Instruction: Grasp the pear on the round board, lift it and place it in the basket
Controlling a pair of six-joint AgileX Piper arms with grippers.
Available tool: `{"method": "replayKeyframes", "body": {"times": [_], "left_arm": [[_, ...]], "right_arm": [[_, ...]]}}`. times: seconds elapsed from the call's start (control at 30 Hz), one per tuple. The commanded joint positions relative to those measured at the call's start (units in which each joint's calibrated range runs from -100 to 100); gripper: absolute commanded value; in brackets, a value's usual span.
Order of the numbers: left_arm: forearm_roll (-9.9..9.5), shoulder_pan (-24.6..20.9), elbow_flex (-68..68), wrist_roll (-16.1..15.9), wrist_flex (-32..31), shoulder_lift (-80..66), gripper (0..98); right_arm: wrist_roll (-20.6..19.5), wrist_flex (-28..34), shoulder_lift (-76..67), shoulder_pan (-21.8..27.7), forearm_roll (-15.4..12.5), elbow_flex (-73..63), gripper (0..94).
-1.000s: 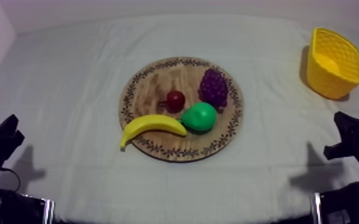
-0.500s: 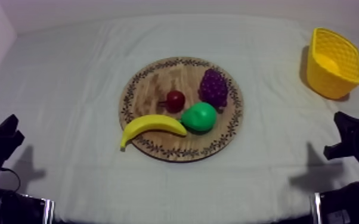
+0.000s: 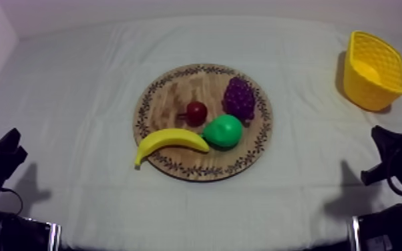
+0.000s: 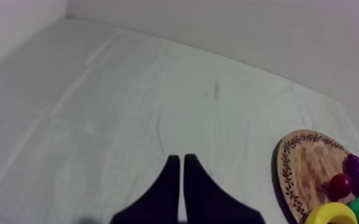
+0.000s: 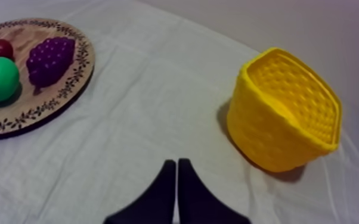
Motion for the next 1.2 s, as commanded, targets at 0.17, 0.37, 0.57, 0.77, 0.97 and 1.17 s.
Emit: {"method": "replayKeyframes", "body": {"times": [0.17,0.37,0.57,0.77,0.97,1.17], "left_arm": [[-0.01,0.0,-0.1,0.0,0.0,0.0,0.1],[-0.01,0.0,-0.1,0.0,0.0,0.0,0.1],[-0.01,0.0,-0.1,0.0,0.0,0.0,0.1],[-0.01,0.0,-0.1,0.0,0.0,0.0,0.1],[-0.01,0.0,-0.1,0.0,0.0,0.0,0.1],[-0.01,0.0,-0.1,0.0,0.0,0.0,0.1]], "right_arm": [[-3.2,-3.4,3.4,-0.9,-1.1,-1.2,0.5],[-4.9,-5.1,13.6,-0.6,0.1,-10.2,0.5],[-6.6,4.9,27.1,-1.2,-0.3,-31.0,0.5],[-2.7,18.4,39.3,-1.1,-5.3,-50.7,0.5],[2.1,29.9,49.2,-2.9,-9.2,-61.7,0.5],[7.0,35.2,57.3,-7.4,-10.7,-64.8,0.5]]}}
